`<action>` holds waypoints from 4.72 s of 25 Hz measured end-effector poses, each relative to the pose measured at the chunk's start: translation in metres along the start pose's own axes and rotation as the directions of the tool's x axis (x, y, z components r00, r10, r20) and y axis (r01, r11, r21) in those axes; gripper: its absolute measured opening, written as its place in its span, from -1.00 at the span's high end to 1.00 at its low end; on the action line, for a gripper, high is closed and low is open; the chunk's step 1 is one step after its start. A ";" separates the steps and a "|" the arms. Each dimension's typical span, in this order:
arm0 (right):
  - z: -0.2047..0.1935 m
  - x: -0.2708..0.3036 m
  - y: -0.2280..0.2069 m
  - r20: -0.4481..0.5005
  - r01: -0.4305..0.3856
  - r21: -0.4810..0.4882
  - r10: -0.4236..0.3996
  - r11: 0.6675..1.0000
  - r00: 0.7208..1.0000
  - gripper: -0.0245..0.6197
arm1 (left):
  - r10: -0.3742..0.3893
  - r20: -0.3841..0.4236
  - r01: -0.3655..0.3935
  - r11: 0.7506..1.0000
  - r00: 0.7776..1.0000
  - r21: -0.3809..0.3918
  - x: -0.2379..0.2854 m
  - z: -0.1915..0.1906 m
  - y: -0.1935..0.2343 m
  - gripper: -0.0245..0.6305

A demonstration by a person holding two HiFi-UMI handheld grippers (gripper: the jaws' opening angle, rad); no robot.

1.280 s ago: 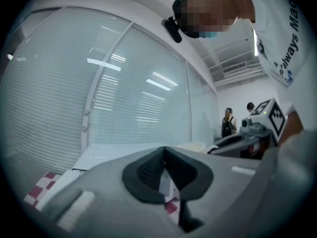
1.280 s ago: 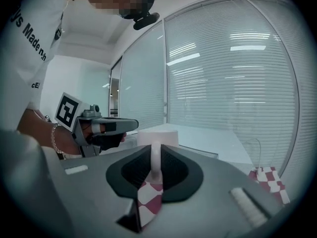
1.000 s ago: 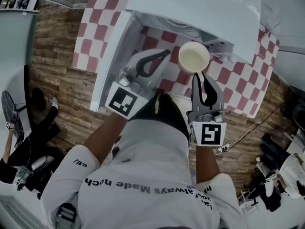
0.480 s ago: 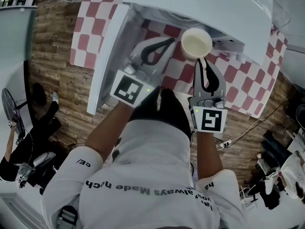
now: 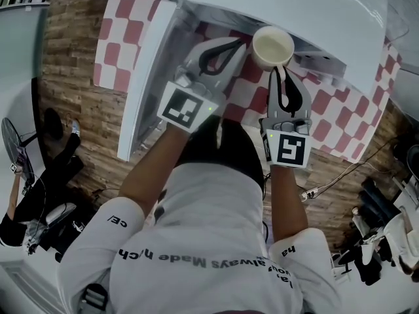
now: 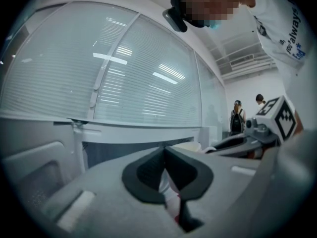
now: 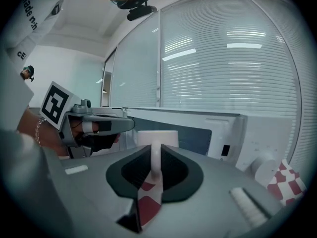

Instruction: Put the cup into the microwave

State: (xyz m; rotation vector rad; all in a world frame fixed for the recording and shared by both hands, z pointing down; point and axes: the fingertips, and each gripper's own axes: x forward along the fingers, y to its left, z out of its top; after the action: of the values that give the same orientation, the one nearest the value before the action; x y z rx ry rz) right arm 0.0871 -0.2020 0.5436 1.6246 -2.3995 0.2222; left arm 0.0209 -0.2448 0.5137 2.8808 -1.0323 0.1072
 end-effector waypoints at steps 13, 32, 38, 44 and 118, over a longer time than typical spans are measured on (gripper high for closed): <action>-0.020 0.035 -0.012 0.006 0.026 0.015 -0.026 1.000 1.000 0.80 | 0.002 -0.015 -0.001 1.000 1.000 0.012 0.019 -0.024 0.013 0.92; -0.029 0.098 -0.037 0.028 0.062 0.029 -0.063 0.998 0.998 0.80 | 0.031 -0.036 -0.031 0.999 0.999 0.008 0.053 -0.053 0.043 0.92; -0.029 0.114 -0.043 0.038 0.069 0.034 -0.070 0.997 0.997 0.80 | 0.039 -0.041 -0.039 0.999 0.998 0.009 0.063 -0.063 0.053 0.92; -0.030 0.124 -0.046 0.059 0.063 0.038 -0.066 0.997 0.996 0.80 | 0.049 -0.051 -0.049 0.999 0.997 -0.002 0.070 -0.077 0.060 0.92; 0.249 -0.138 0.012 0.117 -0.199 -0.050 0.203 0.979 0.972 0.77 | -0.112 0.069 0.111 0.994 0.991 0.023 -0.057 0.236 -0.098 0.91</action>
State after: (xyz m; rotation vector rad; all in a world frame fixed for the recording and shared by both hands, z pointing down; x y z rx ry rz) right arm 0.0986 -0.1379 0.2664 1.4162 -2.6451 0.1149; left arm 0.0482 -0.1564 0.2688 2.9716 -0.8827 0.0098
